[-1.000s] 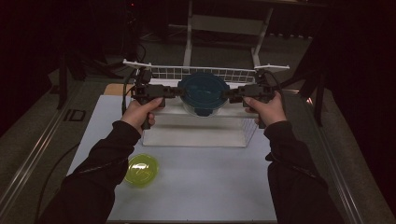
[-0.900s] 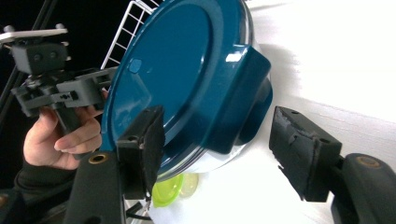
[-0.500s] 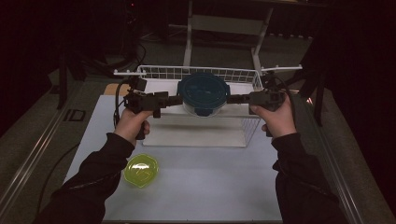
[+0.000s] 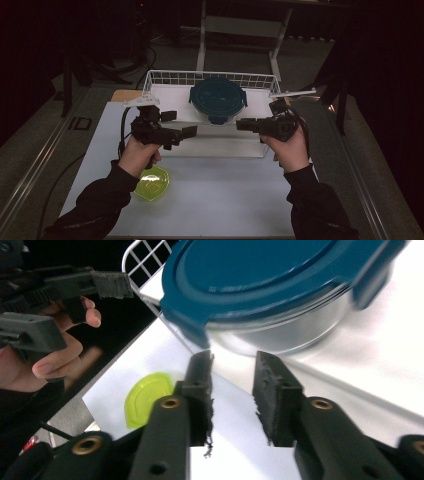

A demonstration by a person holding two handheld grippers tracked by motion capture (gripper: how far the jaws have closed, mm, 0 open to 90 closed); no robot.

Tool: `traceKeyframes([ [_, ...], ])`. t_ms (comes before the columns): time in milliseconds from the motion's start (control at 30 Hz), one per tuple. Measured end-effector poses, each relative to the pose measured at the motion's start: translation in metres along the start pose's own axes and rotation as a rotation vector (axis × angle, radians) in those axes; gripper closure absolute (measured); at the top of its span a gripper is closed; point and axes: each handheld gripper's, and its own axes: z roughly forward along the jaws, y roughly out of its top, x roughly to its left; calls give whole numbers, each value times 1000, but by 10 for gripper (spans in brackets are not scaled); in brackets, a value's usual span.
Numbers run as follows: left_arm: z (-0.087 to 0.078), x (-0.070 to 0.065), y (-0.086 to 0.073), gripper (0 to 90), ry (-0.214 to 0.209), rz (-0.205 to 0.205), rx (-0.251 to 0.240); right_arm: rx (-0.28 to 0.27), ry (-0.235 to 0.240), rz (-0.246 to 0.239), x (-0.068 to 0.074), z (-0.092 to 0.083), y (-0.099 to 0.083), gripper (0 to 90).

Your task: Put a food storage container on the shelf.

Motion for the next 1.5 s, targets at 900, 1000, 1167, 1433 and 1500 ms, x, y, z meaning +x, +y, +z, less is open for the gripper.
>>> traceKeyframes([
  [900,-29,-26,-94,0,213,165,2,17,-23,3,5,61,-3,900],
  [1000,-38,-28,-103,0,229,179,8,11,-32,7,4,63,-1,899],
  [1167,-50,-30,-119,0,230,149,4,6,-41,16,0,66,4,900],
  [1433,-60,-28,-136,0,258,134,-8,-1,-64,32,-6,67,9,900],
  [1500,-60,-27,-138,0,262,131,-13,-2,-69,32,-7,67,10,899],
])
